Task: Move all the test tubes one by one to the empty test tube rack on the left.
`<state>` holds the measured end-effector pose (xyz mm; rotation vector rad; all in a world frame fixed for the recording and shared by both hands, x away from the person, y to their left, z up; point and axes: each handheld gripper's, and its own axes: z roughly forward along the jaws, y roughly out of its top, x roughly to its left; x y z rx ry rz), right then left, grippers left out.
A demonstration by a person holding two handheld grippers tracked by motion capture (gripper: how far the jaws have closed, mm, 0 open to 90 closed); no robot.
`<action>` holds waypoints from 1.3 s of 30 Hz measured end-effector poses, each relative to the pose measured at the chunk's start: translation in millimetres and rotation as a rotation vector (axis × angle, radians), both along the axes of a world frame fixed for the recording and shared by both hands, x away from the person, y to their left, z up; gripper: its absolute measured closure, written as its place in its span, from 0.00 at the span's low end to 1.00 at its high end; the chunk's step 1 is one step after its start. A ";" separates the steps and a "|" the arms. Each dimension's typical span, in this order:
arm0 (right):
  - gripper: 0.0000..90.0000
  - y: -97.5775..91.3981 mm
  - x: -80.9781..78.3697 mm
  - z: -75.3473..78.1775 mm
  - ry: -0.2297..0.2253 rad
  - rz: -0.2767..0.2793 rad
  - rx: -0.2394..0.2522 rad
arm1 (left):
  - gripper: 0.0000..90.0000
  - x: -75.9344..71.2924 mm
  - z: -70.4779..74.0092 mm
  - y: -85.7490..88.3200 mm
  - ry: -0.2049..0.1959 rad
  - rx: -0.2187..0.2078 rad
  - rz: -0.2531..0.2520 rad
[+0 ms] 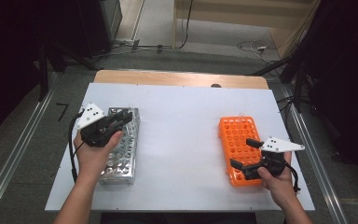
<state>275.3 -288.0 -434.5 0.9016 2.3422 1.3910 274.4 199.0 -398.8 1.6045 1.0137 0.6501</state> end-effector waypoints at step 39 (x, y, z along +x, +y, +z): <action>0.00 1.8 -1.5 0.2 -0.009 0.001 -0.008 | 0.84 14.1 -30.8 -13.5 0.171 0.122 0.117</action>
